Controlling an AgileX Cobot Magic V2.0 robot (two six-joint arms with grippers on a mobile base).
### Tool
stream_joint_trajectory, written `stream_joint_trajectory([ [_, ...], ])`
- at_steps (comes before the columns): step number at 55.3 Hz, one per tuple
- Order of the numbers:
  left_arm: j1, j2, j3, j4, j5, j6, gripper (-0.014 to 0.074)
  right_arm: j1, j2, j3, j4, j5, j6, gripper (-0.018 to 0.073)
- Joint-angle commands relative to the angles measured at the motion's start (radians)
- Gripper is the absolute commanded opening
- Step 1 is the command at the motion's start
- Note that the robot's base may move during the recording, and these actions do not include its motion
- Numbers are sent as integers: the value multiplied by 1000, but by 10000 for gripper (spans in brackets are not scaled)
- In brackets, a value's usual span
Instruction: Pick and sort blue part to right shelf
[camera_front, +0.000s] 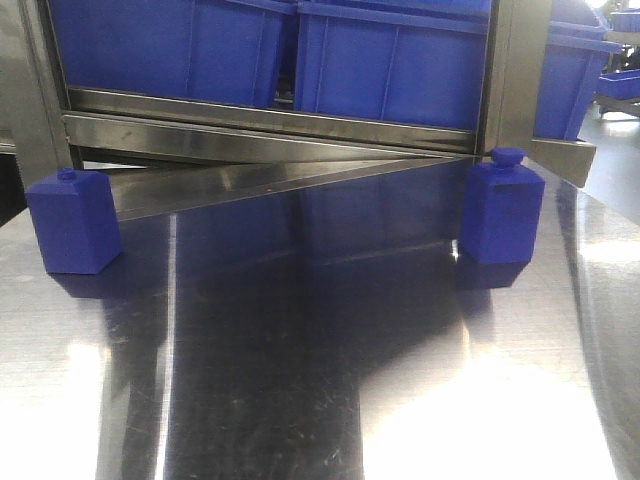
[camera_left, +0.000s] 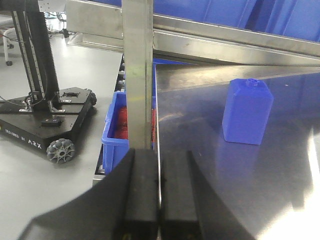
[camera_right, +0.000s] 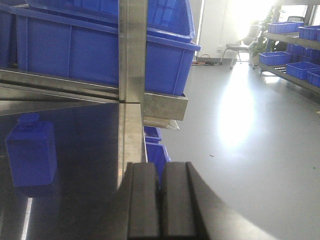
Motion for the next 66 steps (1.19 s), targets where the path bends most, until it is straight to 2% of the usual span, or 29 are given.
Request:
stream_joint_trajectory([
  [1, 2, -23, 36, -1, -73, -1, 125, 0, -14, -8, -8, -86, 2, 88],
  [16, 2, -23, 36, 2, -86, -1, 125, 0, -14, -8, -8, -86, 2, 88],
  [20, 2, -23, 36, -30, -108, -1, 125, 0, -14, -8, -8, -86, 2, 88],
  [22, 2, -23, 36, -50, -133, -1, 125, 0, -14, -8, -8, -86, 2, 88],
  [29, 2, -23, 36, -50, -191, -1, 125, 0, -14, -8, -8, -86, 2, 88],
  [40, 2, -23, 36, -54, -350, -1, 125, 0, -14, -8, -8, -86, 2, 88],
  [44, 2, -23, 25, -88, -423, -1, 125, 0, -14, -8, -8, -86, 2, 88],
  [48, 2, -23, -13, -93, -437, -1, 125, 0, -14, -8, -8, -86, 2, 88],
  [53, 2, -13, -94, -91, -383, -1, 125, 0, -14, -8, -8, -86, 2, 88],
  [56, 2, 8, -164, -91, -312, -1, 125, 0, -14, -8, -8, -86, 2, 88],
  [66, 2, 161, -441, -89, 23, -1, 127, 0, -14, -8, -8, -86, 2, 88],
])
